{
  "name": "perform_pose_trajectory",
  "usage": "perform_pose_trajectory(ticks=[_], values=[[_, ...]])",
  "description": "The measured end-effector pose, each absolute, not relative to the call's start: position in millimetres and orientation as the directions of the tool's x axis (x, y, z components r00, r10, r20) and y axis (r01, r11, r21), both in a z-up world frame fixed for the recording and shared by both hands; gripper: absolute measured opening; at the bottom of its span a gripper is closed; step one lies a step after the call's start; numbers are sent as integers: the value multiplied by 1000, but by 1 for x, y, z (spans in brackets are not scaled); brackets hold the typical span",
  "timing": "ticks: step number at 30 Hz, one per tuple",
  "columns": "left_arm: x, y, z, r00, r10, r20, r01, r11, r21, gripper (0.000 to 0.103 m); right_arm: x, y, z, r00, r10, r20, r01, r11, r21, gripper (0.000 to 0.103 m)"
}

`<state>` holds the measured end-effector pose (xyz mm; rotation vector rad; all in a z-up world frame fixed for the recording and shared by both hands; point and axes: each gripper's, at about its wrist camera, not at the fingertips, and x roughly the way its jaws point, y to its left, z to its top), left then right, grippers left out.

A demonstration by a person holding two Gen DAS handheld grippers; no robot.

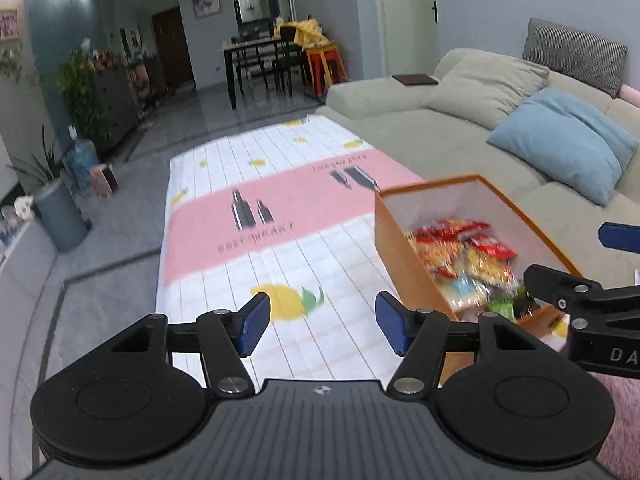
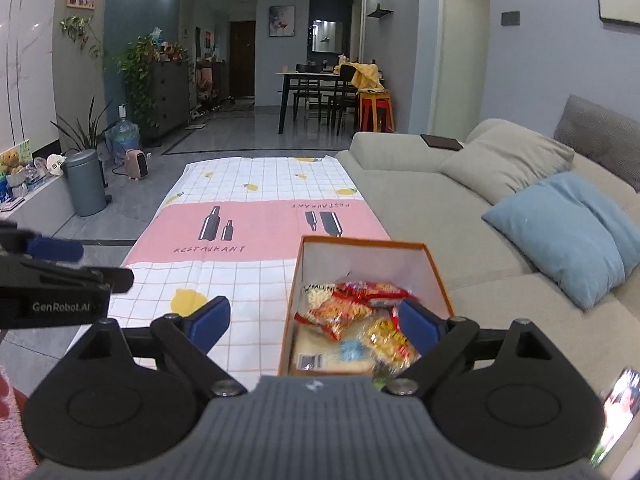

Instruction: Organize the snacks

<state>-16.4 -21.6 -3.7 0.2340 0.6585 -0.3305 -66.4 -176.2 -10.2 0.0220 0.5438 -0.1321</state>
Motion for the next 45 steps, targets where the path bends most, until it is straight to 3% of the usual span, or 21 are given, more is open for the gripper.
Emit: perform_pose_trajectory(ticks=[6, 24, 45], values=[[-26, -21, -23, 764, -193, -616, 356, 922, 153, 72, -75, -172, -37, 826, -155, -541, 171, 985, -21, 90], [-13, -31, -68, 652, -166, -740, 384, 914, 133, 72, -53, -187, -86, 720, -182, -670, 234, 972, -13, 90], [-13, -22, -62, 647, -169, -743, 364, 925, 106, 72, -56, -175, -82, 741, -173, -648, 196, 980, -38, 90]])
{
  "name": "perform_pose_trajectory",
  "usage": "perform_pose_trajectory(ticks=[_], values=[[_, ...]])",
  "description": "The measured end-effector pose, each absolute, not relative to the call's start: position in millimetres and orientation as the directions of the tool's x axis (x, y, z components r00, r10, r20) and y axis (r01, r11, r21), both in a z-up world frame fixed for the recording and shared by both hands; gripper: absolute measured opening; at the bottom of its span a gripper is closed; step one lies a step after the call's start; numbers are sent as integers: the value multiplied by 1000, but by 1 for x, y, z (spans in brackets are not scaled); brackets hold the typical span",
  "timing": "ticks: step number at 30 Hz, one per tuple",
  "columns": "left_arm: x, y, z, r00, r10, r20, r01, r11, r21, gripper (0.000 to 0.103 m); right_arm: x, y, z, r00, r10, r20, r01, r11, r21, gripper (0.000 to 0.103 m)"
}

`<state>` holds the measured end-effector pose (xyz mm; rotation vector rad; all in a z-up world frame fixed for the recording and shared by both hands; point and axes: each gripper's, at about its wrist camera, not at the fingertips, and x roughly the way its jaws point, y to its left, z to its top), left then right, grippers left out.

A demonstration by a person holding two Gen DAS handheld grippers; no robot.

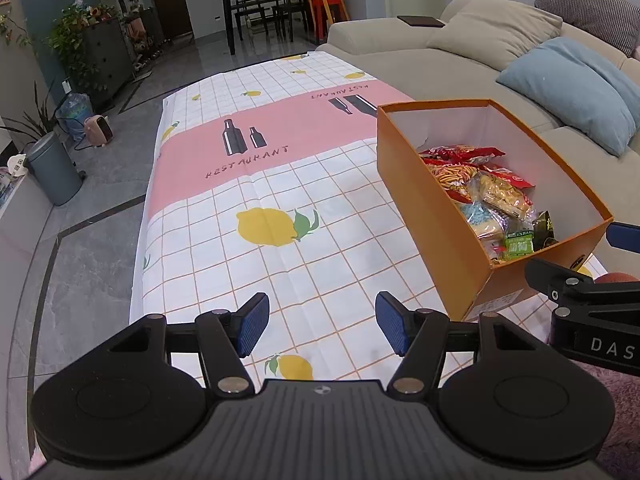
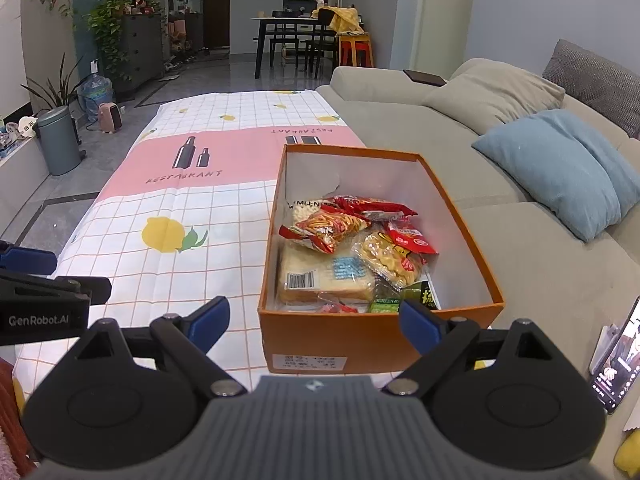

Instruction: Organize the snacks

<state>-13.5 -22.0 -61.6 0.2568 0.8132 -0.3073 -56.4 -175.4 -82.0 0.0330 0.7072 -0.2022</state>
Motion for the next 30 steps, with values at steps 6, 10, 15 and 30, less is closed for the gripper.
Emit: perform_pose_trajectory(ticks=[6, 10, 15, 30], values=[[-13, -22, -61, 647, -169, -743, 364, 925, 106, 72, -55, -174, -82, 743, -173, -647, 191, 981, -42, 90], [-13, -22, -61, 648, -169, -743, 362, 926, 106, 72, -55, -174, -82, 741, -173, -649, 192, 981, -43, 90], [-13, -21, -60, 645, -170, -745, 360, 928, 100, 72, -56, -174, -82, 741, -173, -649, 192, 981, -43, 90], [-14, -22, -56, 651, -179, -738, 350, 933, 83, 72, -56, -173, -84, 737, -174, -653, 189, 981, -49, 90]])
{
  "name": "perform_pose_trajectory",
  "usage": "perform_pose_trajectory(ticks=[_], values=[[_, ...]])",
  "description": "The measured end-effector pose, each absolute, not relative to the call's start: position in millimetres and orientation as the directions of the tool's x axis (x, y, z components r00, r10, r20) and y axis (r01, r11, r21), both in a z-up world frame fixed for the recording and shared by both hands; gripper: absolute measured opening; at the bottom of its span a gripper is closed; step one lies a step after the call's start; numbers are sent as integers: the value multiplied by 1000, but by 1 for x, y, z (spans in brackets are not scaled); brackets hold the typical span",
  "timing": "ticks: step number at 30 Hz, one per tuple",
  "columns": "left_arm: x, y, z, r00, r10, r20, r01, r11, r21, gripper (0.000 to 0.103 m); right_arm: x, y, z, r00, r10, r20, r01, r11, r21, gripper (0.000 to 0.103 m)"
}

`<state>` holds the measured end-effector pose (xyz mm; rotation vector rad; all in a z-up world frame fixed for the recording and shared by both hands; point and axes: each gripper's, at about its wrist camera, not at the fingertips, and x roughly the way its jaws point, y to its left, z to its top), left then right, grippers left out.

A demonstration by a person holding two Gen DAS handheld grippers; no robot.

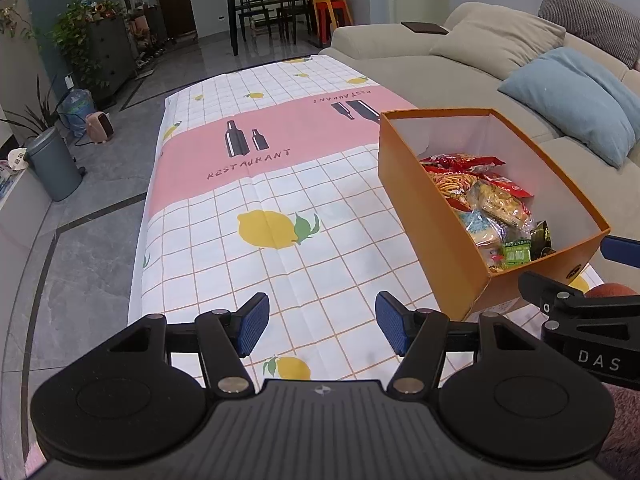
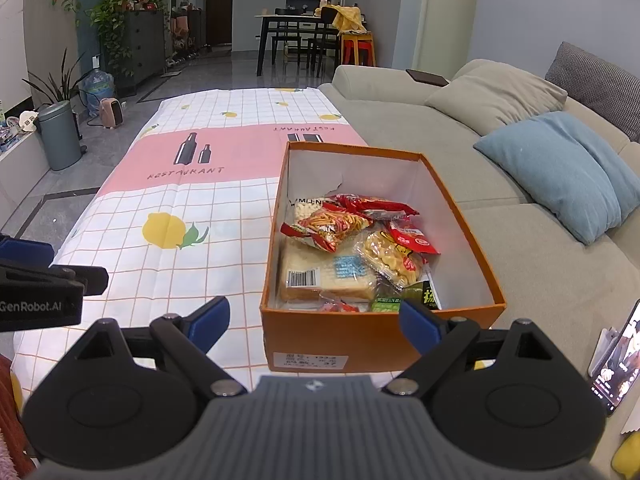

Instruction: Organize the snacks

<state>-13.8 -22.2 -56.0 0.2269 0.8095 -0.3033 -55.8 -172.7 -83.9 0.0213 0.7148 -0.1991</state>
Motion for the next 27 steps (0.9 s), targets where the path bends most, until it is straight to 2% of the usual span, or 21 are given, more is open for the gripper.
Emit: perform_pose_trajectory(ticks=[27], values=[[-16, -21, -56, 655, -192, -731, 351, 934, 69, 72, -56, -171, -89, 729, -171, -663, 188, 981, -47, 90]])
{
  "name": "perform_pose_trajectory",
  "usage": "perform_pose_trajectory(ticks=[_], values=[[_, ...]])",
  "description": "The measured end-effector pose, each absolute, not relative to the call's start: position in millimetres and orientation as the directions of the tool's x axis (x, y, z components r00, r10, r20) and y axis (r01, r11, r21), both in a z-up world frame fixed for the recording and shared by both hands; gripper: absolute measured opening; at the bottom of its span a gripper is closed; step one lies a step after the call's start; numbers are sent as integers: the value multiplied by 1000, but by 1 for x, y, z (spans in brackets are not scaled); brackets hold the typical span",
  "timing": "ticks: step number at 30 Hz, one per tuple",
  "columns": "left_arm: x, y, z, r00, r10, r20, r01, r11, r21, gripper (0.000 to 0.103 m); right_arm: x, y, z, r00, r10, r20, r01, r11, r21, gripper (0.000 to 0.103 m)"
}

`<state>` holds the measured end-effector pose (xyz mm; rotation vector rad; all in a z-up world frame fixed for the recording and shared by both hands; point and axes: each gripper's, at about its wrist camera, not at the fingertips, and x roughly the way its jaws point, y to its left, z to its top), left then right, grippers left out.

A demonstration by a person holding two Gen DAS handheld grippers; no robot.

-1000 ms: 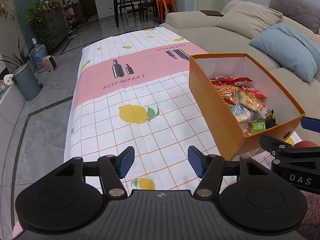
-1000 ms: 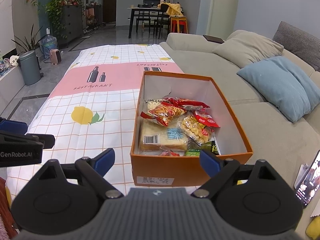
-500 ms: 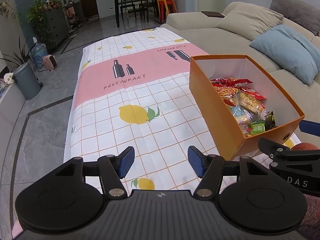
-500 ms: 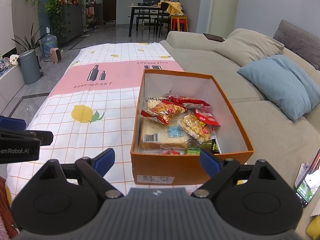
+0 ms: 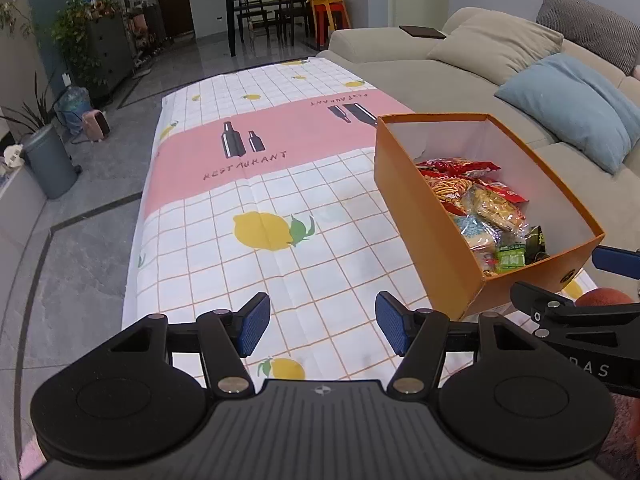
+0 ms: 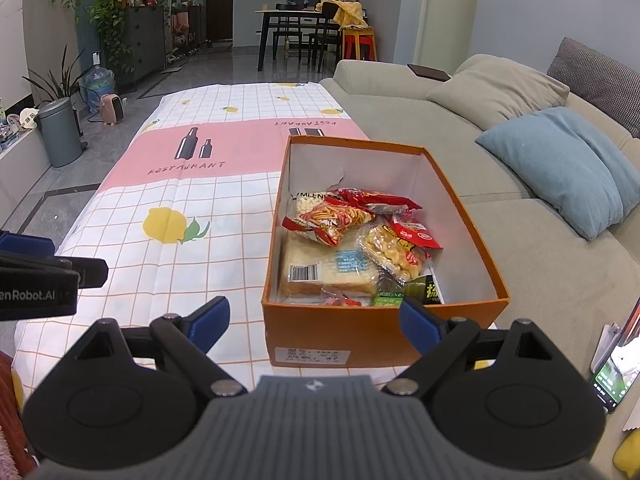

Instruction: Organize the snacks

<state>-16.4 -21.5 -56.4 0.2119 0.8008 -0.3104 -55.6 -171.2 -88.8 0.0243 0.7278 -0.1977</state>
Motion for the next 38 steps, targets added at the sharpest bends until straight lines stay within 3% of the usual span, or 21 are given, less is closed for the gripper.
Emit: perform_pose_trajectory(ticks=[6, 16, 38], values=[[-19, -27, -57, 655, -192, -731, 374, 923, 93, 71, -55, -170, -90, 727, -169, -665, 184, 982, -48, 89], [-21, -26, -53, 639, -262, -723, 410, 912, 31, 69, -55, -170, -90, 724, -166, -670, 180, 982, -49, 90], [-24, -23, -52, 671, -237, -703, 388, 920, 60, 69, -53, -170, -90, 725, -163, -669, 172, 984, -54, 90]])
